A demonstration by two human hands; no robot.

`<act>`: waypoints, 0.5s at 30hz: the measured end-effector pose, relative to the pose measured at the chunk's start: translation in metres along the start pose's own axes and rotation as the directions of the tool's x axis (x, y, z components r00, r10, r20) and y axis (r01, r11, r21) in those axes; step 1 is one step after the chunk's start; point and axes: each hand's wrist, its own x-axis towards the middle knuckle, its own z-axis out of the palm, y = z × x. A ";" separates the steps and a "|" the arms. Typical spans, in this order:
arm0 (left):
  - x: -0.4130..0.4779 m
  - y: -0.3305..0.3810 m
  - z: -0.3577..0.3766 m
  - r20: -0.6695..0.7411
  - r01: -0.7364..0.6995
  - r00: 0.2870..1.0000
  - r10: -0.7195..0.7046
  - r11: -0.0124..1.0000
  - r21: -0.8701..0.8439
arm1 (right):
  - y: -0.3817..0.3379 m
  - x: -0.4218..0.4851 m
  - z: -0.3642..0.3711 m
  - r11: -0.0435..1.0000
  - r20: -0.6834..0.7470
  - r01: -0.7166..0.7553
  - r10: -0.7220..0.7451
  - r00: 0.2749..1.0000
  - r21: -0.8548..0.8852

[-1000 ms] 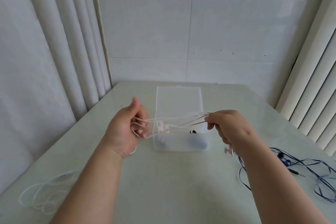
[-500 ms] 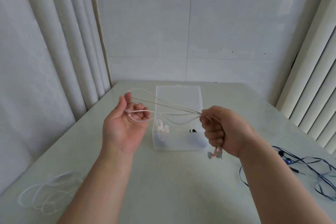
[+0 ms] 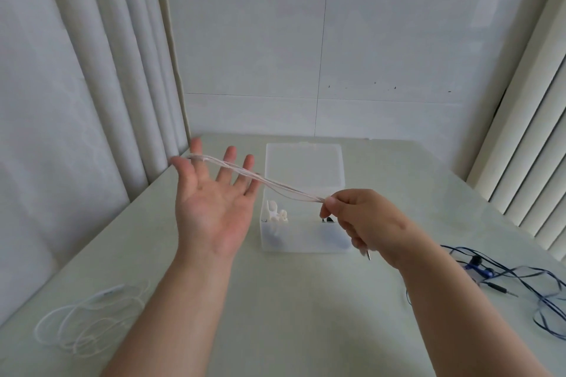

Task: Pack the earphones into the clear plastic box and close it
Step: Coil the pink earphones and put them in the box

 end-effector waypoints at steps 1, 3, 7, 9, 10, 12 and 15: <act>0.000 -0.002 0.001 0.004 -0.003 1.000 0.003 1.000 0.004 | 0.000 0.000 0.000 0.999 -0.008 0.004 -0.004 1.000 -0.032; 0.003 -0.005 0.000 -0.051 -0.023 0.998 0.023 1.000 -0.001 | 0.001 0.000 0.000 0.997 -0.004 0.014 -0.014 1.000 -0.080; 0.012 -0.005 -0.009 -0.223 -0.036 0.974 0.047 0.998 0.054 | 0.000 -0.002 0.001 0.998 0.102 0.013 -0.006 0.995 -0.065; 0.012 -0.003 -0.013 -0.246 -0.032 0.968 0.051 0.996 0.079 | -0.002 -0.003 0.003 0.996 0.138 0.018 -0.005 0.990 -0.090; 0.012 -0.002 -0.014 -0.248 -0.034 0.967 0.056 0.995 0.092 | -0.002 -0.004 0.004 0.994 0.142 0.019 -0.003 0.990 -0.111; 0.011 -0.002 -0.014 -0.243 -0.035 0.968 0.068 0.990 0.140 | -0.004 -0.005 0.006 0.987 0.116 0.014 0.005 0.993 -0.160; 0.009 -0.004 -0.012 -0.219 0.023 0.975 0.028 0.974 0.227 | -0.008 -0.006 0.005 0.992 0.040 0.015 -0.010 0.999 -0.128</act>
